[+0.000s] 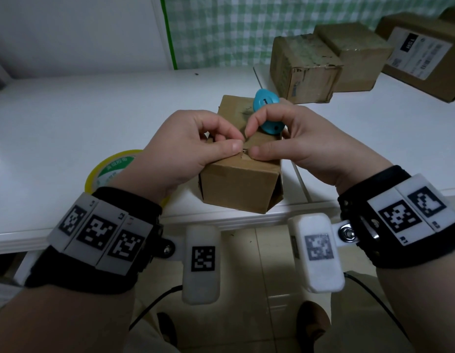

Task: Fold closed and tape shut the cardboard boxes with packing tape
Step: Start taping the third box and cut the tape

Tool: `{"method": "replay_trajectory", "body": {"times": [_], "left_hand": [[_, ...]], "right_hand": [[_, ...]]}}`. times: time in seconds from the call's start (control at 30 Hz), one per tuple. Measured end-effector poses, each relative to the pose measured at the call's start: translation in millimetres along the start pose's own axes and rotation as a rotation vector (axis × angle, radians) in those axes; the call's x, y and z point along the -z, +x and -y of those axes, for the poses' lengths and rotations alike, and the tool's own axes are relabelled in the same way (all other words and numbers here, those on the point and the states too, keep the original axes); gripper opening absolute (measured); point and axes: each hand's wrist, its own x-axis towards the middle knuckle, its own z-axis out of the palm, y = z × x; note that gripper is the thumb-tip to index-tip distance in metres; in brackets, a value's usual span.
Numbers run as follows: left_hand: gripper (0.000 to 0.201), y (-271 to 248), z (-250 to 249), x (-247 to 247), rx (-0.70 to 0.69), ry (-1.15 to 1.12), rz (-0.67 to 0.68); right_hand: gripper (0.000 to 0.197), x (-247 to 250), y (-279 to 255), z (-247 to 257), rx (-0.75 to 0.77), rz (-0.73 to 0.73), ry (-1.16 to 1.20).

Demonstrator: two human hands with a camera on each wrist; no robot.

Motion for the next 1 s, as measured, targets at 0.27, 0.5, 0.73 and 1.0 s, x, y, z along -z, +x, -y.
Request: {"method": "replay_trajectory", "body": {"times": [0.27, 0.5, 0.73, 1.0], "left_hand": [[0.014, -0.2, -1.7, -0.7, 0.019, 0.005, 0.017], [0.013, 1.6, -2.2, -3.7, 0.029, 0.019, -0.017], [0.012, 1.3, -0.4, -3.7, 0.017, 0.017, -0.018], [0.015, 0.5, 0.0, -3.2, 0.024, 0.014, -0.014]], "right_hand": [[0.023, -1.1, -0.5, 1.3, 0.003, -0.006, -0.032], [0.026, -3.6, -1.0, 2.3, 0.001, -0.008, -0.048], [0.024, -4.7, -1.3, 3.7, -0.007, -0.012, -0.060], [0.022, -5.8, -1.3, 3.8, -0.002, -0.035, -0.081]]}}
